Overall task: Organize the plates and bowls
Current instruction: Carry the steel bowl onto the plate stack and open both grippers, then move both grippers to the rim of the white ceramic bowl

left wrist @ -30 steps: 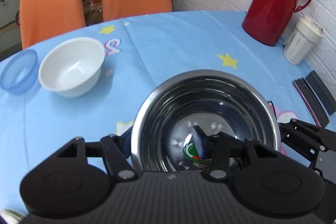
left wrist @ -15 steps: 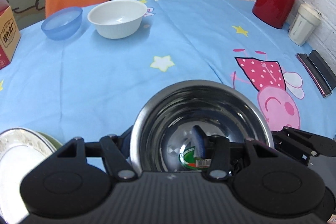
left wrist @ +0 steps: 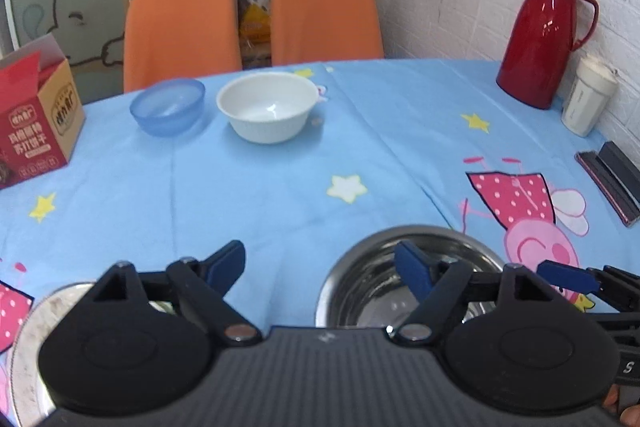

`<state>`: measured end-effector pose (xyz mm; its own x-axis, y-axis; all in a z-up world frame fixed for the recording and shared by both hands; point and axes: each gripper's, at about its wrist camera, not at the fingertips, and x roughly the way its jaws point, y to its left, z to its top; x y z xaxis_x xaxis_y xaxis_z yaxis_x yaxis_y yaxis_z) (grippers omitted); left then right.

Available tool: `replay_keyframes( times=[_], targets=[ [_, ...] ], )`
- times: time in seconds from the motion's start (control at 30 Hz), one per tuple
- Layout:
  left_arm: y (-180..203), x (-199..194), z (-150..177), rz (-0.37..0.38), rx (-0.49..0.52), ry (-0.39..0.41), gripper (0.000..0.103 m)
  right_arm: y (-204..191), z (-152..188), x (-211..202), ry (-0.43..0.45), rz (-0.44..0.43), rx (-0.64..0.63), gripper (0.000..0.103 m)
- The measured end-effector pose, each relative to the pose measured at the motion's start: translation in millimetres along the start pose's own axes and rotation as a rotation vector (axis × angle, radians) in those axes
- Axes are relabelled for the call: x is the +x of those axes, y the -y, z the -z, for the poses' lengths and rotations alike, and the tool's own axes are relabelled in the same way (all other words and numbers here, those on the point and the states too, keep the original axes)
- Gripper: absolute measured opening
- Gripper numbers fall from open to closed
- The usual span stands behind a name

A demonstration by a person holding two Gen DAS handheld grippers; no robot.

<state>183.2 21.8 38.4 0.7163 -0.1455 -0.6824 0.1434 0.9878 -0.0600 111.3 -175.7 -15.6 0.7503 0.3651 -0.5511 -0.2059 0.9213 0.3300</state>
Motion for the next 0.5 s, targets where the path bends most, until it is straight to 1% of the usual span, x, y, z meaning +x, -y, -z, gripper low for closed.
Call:
replay_keyframes(
  times=[0.1, 0.27, 0.37, 0.5],
  targets=[
    [-12, -12, -7, -0.011, -0.023, 0.026, 0.077, 13, -4, -9, 0.024, 0.021, 0.030, 0.103],
    [-32, -17, -14, -0.021, -0.068, 0.023, 0.077, 25, -10, -11, 0.026, 0.038, 0.044, 0.103],
    [-41, -16, -18, -0.041, -0.082, 0.023, 0.077, 28, -19, -10, 0.032, 0.044, 0.035, 0.103],
    [-49, -12, -24, -0.052, -0.089, 0.018, 0.077, 23, -36, -6, 0.054, 0.037, -0.012, 0.103]
  ],
)
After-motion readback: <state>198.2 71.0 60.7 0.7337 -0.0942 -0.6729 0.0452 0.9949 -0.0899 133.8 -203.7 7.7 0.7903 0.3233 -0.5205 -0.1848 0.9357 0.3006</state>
